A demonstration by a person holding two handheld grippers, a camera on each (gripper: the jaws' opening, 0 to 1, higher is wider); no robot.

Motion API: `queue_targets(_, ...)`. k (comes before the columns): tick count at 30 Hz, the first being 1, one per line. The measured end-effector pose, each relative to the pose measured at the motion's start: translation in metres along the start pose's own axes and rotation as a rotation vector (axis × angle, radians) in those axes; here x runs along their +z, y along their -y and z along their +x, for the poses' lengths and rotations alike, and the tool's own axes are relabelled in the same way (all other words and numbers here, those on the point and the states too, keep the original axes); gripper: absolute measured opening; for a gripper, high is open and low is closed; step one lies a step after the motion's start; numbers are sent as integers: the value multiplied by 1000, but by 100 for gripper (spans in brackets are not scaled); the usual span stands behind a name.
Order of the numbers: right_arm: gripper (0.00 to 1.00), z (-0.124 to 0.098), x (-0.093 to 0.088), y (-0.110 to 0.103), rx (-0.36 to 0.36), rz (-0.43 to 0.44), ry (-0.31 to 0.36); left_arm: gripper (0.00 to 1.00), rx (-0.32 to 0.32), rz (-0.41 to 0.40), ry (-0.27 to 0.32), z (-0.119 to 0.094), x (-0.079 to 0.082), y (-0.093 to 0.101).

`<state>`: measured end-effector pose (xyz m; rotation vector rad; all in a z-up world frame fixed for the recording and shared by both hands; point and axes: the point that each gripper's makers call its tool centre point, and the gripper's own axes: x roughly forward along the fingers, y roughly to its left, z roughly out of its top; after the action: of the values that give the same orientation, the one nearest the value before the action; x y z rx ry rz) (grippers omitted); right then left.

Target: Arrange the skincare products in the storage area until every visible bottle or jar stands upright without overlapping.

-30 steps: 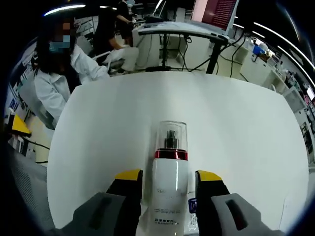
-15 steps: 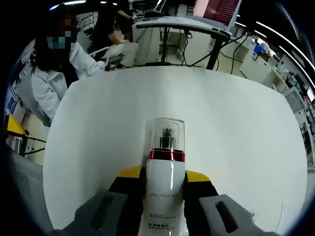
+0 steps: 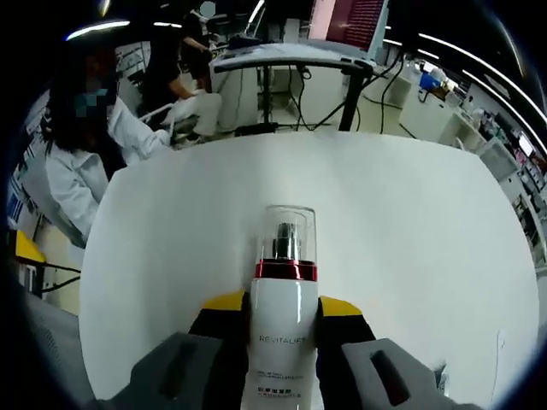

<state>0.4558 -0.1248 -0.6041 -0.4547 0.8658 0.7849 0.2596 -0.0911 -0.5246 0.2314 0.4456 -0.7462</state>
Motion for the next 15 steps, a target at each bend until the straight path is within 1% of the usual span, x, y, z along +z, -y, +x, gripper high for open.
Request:
queue_targets(4, 19, -7, 5, 4, -9, -1, 33, 76, -2, 4, -2, 0, 0, 0)
queue_targets(6, 19, -16, 5, 1, -18, -4, 47, 76, -2, 5, -1, 0, 0, 0)
queue_targets(10, 19, -21, 5, 12, -39, 8, 75, 76, -2, 8, -3, 0, 0, 0)
queue_targets(12, 19, -34, 3, 9, -50, 25, 89, 76, -3, 9, -3, 0, 0, 1)
queue_targets(14, 19, -37, 4, 15, -60, 31, 104, 76, -3, 12, -4, 0, -1, 0)
queue_targets(15, 19, -42, 4, 14, -63, 34, 110, 76, -2, 12, -5, 0, -1, 0)
